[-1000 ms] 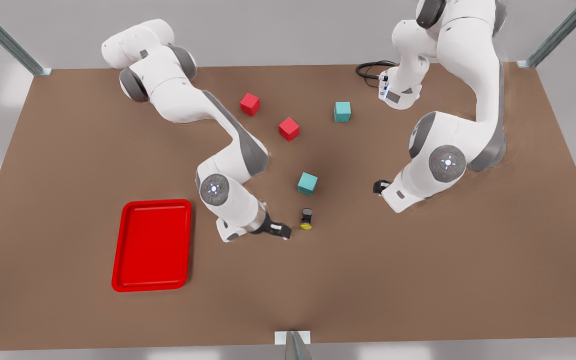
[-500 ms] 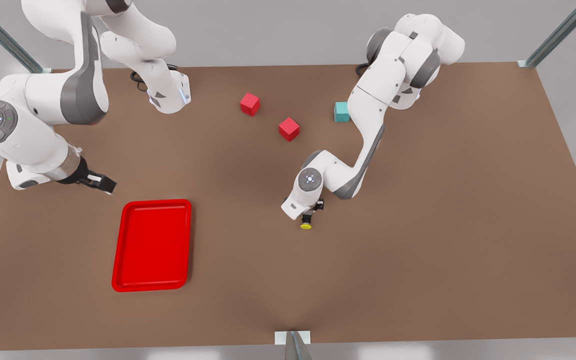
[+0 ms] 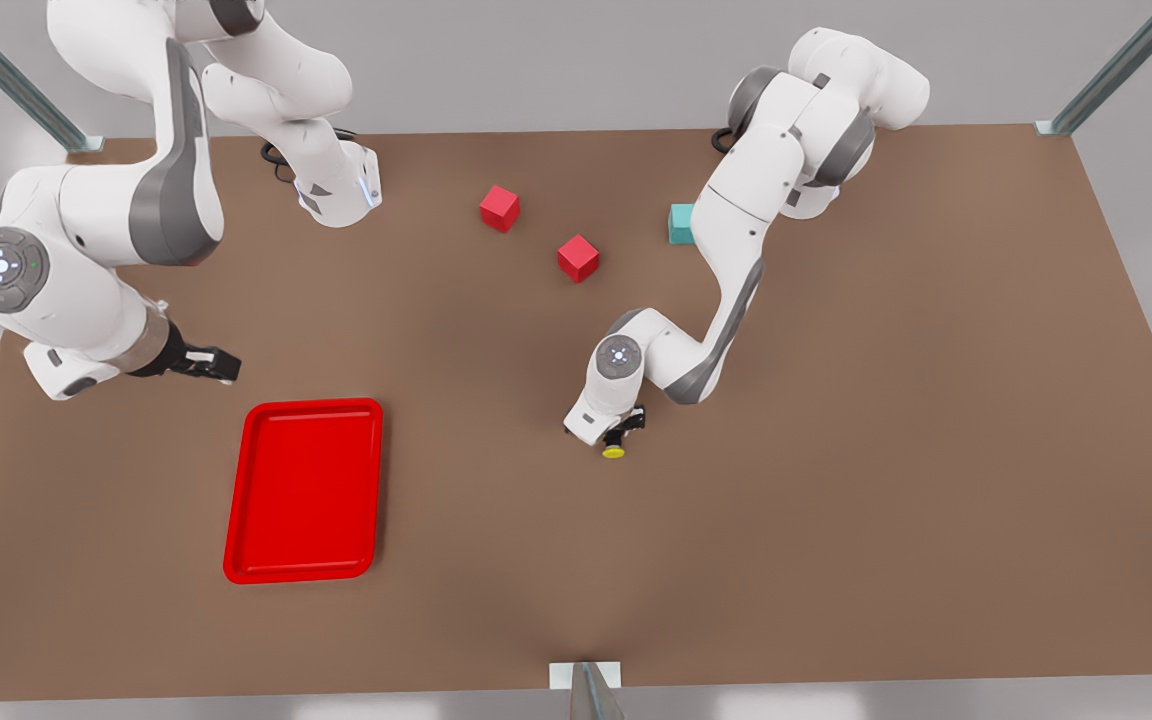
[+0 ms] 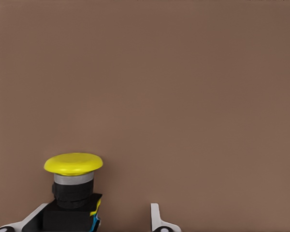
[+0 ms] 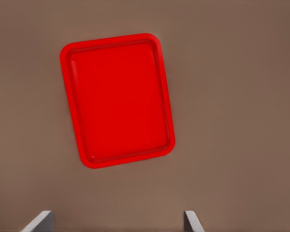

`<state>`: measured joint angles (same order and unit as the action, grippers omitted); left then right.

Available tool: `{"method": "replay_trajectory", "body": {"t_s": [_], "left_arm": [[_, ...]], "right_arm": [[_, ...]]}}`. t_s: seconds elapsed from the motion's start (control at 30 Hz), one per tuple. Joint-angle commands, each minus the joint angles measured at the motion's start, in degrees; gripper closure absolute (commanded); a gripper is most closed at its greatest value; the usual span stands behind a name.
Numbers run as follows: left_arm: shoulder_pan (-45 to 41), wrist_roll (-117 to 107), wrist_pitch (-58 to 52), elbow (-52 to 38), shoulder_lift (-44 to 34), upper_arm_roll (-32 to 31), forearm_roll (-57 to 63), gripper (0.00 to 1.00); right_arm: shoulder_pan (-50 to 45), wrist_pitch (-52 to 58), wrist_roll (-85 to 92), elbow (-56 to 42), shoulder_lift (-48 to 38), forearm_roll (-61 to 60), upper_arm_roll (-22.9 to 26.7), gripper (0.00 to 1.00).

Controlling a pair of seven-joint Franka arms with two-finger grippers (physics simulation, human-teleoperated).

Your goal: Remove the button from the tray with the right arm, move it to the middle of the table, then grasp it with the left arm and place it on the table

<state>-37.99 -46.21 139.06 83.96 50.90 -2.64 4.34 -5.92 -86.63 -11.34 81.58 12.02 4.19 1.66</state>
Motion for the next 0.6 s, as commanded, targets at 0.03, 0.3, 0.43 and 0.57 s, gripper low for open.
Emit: {"method": "replay_trajectory", "body": {"t_s": [0.03,0.3,0.43,0.57], "left_arm": [[0.0,-3.3,-1.2,0.0,-0.1,0.0,0.1,0.0],[0.8,0.9,-6.7,0.0,-1.5,0.1,0.1,0.27],[0.9,0.8,-6.8,-0.1,-1.5,0.1,0.1,0.38],[1.0,0.9,-6.8,-0.2,-1.4,0.1,0.0,0.47]], "right_arm": [[0.0,-0.1,7.1,-0.1,0.4,0.1,0.0,0.0],[1.0,-0.7,7.3,-2.0,2.3,-1.4,0.0,0.0],[1.4,-0.7,7.4,-2.0,2.2,-1.5,0.0,0.0],[1.4,-0.7,7.3,-2.0,2.2,-1.5,0.0,0.0]]}}
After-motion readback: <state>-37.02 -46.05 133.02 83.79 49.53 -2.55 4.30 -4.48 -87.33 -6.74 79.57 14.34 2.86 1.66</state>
